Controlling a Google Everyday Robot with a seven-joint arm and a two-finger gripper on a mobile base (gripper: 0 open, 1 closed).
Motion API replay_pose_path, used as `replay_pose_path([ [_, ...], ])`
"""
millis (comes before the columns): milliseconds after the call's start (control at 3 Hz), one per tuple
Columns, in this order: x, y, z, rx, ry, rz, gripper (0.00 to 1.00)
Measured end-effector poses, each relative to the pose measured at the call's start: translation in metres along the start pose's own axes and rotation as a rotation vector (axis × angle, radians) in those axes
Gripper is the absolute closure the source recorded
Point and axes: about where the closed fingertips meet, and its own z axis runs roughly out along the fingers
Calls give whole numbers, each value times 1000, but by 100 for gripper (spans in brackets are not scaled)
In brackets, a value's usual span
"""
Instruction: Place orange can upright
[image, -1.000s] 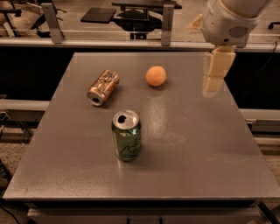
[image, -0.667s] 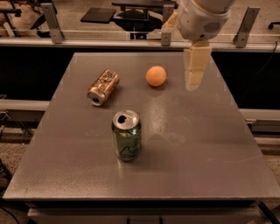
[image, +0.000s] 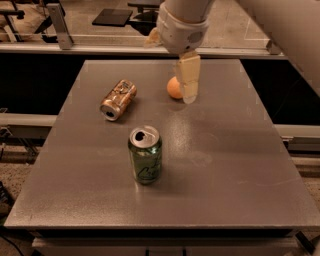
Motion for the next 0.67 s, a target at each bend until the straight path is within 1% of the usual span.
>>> replay_pose_path([
  [333,-19,-18,27,-38,10,-102,0],
  [667,-40,-38,59,-78,9,-220,0],
])
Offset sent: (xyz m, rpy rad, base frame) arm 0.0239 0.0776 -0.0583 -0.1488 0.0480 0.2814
